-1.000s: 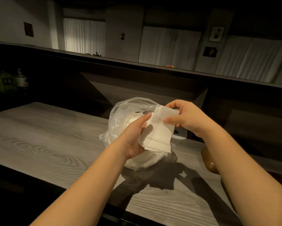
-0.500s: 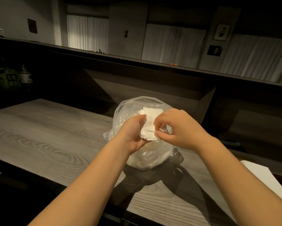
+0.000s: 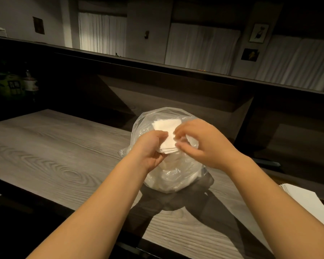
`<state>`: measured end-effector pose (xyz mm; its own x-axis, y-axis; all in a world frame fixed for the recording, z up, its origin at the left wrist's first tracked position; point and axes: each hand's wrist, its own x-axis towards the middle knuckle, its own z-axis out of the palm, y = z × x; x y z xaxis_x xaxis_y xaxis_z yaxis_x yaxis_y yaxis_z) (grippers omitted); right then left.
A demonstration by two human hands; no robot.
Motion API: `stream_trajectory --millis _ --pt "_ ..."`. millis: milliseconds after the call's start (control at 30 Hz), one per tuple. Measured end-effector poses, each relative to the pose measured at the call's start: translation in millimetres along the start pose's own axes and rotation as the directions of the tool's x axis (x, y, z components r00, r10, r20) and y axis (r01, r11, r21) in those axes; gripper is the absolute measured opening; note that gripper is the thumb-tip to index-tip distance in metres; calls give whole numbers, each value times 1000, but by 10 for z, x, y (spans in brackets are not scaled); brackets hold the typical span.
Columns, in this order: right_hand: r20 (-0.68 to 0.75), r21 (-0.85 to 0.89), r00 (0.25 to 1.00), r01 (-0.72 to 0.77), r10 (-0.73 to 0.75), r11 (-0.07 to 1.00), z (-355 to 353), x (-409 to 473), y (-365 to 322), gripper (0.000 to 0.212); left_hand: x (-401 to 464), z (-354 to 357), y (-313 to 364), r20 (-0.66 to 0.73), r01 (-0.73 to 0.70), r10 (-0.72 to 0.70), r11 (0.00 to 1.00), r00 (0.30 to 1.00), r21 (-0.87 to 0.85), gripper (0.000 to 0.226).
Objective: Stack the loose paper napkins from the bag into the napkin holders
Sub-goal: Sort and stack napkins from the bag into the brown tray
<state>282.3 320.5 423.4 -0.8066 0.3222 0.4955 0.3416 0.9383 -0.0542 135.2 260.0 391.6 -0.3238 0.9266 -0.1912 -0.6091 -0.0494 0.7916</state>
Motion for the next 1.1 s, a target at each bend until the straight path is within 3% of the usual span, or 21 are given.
stream_trajectory --millis 67,133,233,367,467,600,667,800,900,1000,1100 --pt "-46 123 981 -184 191 975 -27 39 53 7 -7 -8 57 -86 -112 107 992 991 -54 16" --pt "88 35 958 -277 273 960 -17 84 123 12 5 -42 137 -151 -227 221 974 963 -24 25" --pt "410 -136 869 -243 277 961 98 101 140 27 1 -72 187 -132 -304 320 944 938 128 34" --pt "552 -266 757 -237 350 934 113 126 123 37 1 -47 120 -72 -288 316 921 946 261 33" --pt "650 -357 623 -256 436 898 112 139 119 36 48 -50 38 -55 -251 283 912 958 323 31" --pt "595 -429 698 -143 398 892 234 160 101 8 49 -24 -19 -31 -248 276 901 961 355 31" --pt "570 -447 715 -143 404 883 266 164 82 22 58 -19 -28 -34 -247 279 895 960 372 35" --pt "548 -412 727 -195 413 890 301 161 121 29 73 -18 -22 -43 -235 272 891 961 389 41" --pt "589 -380 706 -188 393 906 304 153 108 22 66 6 -15 -51 -237 277 891 960 388 40" --pt "656 -417 636 -144 407 897 293 140 48 43 72 12 -22 -58 -249 292 890 955 383 38" --pt "664 -433 650 -68 369 899 306 120 -29 50 62 19 -42 -69 -239 287 889 955 390 38"
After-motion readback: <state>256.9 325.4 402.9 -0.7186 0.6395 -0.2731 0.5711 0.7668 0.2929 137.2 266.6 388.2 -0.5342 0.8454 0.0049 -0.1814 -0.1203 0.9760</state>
